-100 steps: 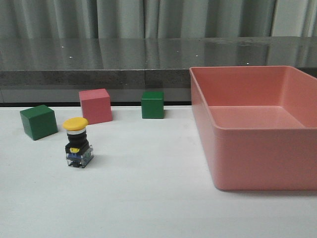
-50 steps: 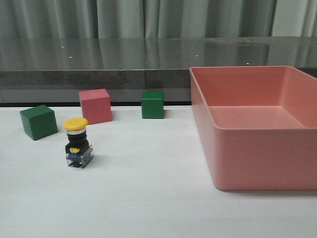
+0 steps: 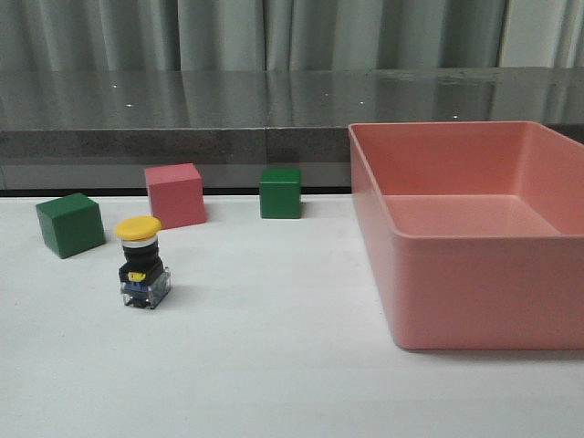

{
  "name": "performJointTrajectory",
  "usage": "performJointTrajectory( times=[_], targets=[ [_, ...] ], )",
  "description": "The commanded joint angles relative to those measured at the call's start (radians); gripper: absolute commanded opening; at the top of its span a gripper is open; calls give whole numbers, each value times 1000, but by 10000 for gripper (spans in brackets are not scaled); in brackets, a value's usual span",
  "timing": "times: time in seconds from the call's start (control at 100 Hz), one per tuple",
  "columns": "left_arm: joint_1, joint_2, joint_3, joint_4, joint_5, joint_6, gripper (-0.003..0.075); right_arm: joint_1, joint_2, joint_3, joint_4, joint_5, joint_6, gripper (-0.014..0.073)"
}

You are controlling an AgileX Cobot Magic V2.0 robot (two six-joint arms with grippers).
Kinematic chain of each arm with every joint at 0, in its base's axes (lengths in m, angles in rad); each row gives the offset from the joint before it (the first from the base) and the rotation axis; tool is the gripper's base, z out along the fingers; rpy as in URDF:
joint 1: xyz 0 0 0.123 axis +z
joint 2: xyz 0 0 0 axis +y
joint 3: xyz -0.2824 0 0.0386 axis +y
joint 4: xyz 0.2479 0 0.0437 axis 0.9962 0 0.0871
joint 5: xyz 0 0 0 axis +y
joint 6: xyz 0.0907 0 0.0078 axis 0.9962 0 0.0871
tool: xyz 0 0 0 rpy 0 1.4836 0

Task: Place and stand button with both arms

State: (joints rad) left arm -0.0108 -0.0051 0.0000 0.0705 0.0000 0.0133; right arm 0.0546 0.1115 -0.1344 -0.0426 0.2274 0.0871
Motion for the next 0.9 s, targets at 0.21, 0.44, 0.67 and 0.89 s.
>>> performJointTrajectory(
  times=[0.21,0.44,0.67,0.89],
  targets=[
    [1,-33,31,-1,-78,-13,-19,1,-144,151,-28,-193,55,-109],
    [1,-33,31,-1,-78,-13,-19,1,-142,148,-28,-198,55,-109],
    [1,-33,31,-1,-78,-13,-19,1,-142,148,-28,-197,55,-109],
    [1,-33,31,-1,-78,-13,-19,1,-142,148,-28,-197,55,-109]
  ],
)
